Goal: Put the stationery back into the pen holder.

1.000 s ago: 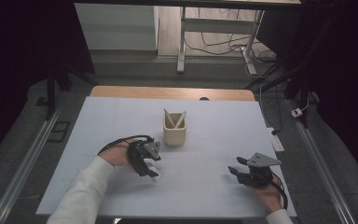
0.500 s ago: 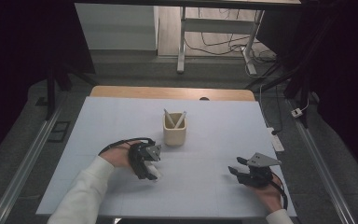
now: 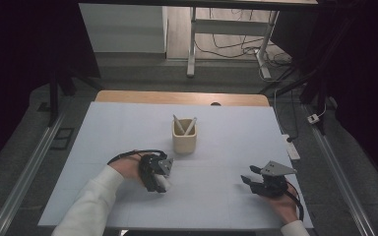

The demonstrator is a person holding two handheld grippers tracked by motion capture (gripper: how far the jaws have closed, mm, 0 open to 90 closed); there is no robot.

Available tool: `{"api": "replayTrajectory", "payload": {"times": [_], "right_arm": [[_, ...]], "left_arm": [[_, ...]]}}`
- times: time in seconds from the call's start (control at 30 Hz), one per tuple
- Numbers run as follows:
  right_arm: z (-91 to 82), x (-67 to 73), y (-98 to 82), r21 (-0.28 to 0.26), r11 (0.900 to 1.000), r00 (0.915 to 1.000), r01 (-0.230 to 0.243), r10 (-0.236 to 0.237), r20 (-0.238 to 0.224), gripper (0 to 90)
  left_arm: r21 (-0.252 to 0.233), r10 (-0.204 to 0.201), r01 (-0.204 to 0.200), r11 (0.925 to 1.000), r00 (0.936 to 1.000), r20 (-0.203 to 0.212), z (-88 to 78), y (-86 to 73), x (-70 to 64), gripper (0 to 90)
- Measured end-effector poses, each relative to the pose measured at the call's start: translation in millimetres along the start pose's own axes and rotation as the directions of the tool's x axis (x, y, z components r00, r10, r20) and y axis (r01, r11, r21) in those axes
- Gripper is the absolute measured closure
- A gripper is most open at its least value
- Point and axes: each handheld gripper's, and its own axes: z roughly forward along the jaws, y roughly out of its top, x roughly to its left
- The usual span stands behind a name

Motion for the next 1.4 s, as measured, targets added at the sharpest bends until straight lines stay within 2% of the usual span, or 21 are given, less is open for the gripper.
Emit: {"api": "replayTrajectory", "payload": {"times": [0.27,0.6,0.83,1.03,1.33,1.4], "right_arm": [[-0.2,0.1,0.1,0.002,1.000,1.0000,0.002,-0.002,0.003,45.8],[-0.2,0.2,0.1,0.003,1.000,1.0000,0.003,-0.003,0.003,45.8],[-0.2,0.1,0.1,0.003,1.000,1.0000,0.004,-0.004,0.003,45.8],[-0.3,0.1,0.1,0.003,1.000,1.0000,0.003,-0.004,0.004,45.8],[-0.6,0.0,0.2,0.002,1.000,1.0000,0.003,-0.003,0.003,45.8],[-0.6,0.0,0.2,0.002,1.000,1.0000,0.004,-0.004,0.003,45.8]], "left_arm": [[0.018,0.019,-0.019,0.9997,0.9998,-0.004,3.9,-1.0,-0.6,39.6],[0.001,0.093,-0.093,0.9956,0.9955,0.014,2.7,-2.4,-3.0,53.2],[-0.007,0.119,-0.119,0.9929,0.9925,0.028,1.9,-3.4,-3.4,62.3],[-0.009,0.116,-0.116,0.9932,0.9927,0.031,1.7,-3.5,-3.5,65.1],[-0.005,0.078,-0.078,0.9969,0.9961,0.040,1.0,-2.7,-2.0,66.7],[-0.016,0.071,-0.070,0.9974,0.9969,0.035,-0.3,-3.1,-1.7,66.8]]}}
